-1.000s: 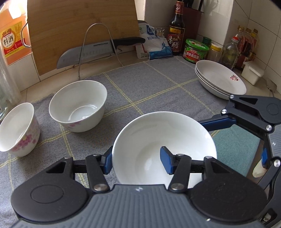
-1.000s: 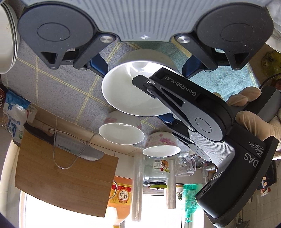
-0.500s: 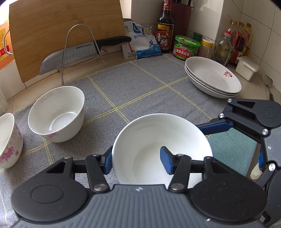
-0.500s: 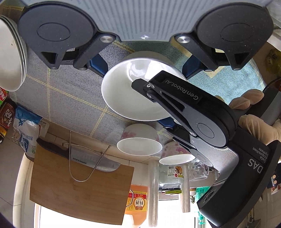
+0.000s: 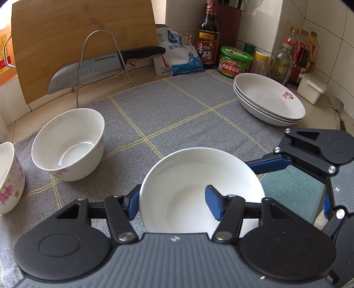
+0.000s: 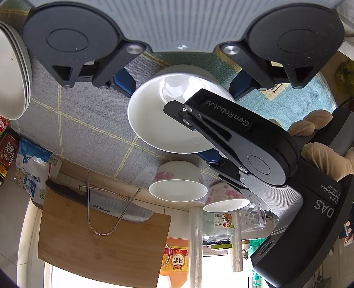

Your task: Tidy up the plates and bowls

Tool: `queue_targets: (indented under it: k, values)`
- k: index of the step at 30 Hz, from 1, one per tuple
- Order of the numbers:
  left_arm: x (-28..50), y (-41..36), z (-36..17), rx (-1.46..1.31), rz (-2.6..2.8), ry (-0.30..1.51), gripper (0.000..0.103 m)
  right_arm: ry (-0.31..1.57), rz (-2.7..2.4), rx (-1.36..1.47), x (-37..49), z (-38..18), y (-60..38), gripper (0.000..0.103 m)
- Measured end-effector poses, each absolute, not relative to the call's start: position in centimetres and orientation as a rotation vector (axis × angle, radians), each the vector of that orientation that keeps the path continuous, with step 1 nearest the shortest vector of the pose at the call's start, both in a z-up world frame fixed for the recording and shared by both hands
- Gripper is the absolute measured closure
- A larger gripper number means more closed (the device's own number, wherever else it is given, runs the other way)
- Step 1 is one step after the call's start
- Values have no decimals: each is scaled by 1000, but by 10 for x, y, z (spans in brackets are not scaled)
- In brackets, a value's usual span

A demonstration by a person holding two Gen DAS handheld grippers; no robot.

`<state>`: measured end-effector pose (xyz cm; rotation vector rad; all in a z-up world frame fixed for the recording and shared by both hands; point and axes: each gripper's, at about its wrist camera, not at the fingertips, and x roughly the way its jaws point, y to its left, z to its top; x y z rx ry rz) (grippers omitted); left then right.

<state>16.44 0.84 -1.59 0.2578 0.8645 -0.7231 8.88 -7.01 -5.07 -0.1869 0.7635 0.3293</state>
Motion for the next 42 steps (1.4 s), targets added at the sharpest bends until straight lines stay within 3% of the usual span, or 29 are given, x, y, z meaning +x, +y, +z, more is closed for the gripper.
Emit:
queue_targets:
  k: [1,2,6,23,42]
  values:
    - [163,8,-15,264,-720,853,19,766,333,-188,89,-51,-70,8]
    - [162,8,-13,269,-716,838,15,768,337,-184,89,-51,-70,6]
    - [160,11,-7,268,-709,811,9,754,337,-167,87,-49,-73,0]
    - [137,55,26,231,-614,698,5,748,328,-236,74,-26,-73,0]
    - [154,97,10,207,-463,690,5,771,356,-252,109,-6,-65,0]
